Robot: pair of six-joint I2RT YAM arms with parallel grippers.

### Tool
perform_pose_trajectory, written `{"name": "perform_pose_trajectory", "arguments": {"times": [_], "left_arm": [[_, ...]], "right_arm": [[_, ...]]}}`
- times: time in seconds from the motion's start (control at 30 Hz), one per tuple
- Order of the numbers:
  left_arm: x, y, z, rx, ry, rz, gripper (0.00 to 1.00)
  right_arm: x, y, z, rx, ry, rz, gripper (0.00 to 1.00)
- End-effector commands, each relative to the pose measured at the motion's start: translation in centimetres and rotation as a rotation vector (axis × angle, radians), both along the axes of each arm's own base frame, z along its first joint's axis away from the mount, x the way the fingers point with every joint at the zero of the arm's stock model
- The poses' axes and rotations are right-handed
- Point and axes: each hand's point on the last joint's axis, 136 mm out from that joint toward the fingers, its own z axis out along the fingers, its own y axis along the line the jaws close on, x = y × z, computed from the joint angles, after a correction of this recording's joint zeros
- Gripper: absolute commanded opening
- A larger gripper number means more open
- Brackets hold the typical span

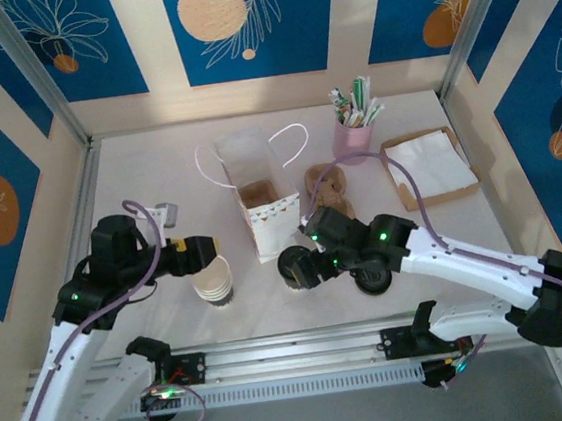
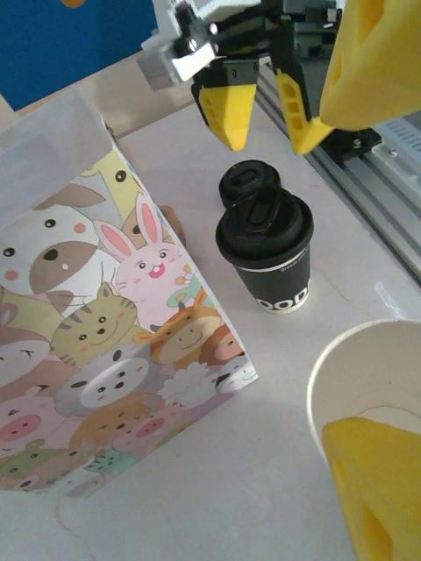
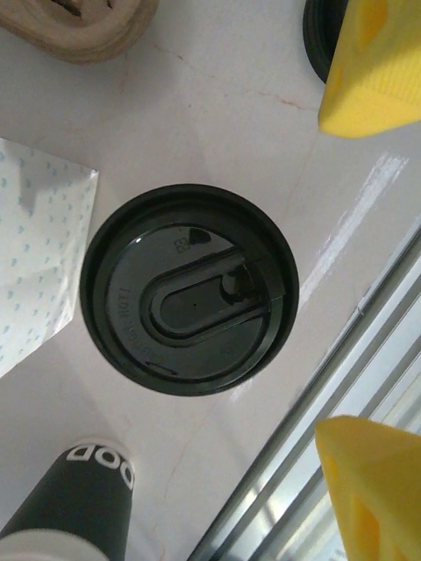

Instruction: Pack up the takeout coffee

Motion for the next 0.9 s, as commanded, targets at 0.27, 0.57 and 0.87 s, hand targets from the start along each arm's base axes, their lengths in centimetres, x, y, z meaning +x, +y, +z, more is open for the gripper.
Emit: {"name": "perform_pose_trajectory", "arguments": {"times": [0.27,0.57,0.87], "left_arm": [[0.1,-0.1,-1.2,0.032,0.009,-0.007,1.00],[0.5,-0.2,-1.5,0.045,0.005,-0.015,1.00],[0.7,-0.3,-1.6,0.049,0.003,-0.022,1.00]], "right_arm": [[1.3,2.4,0.2,-0.117,-0.063,0.032,0.89],[2.3,2.9,-0.7,-0.202,-0.071,0.030,0.99],[2.8,3.6,-1.7,-0.209,-0.043,0.028,0.96]]}}
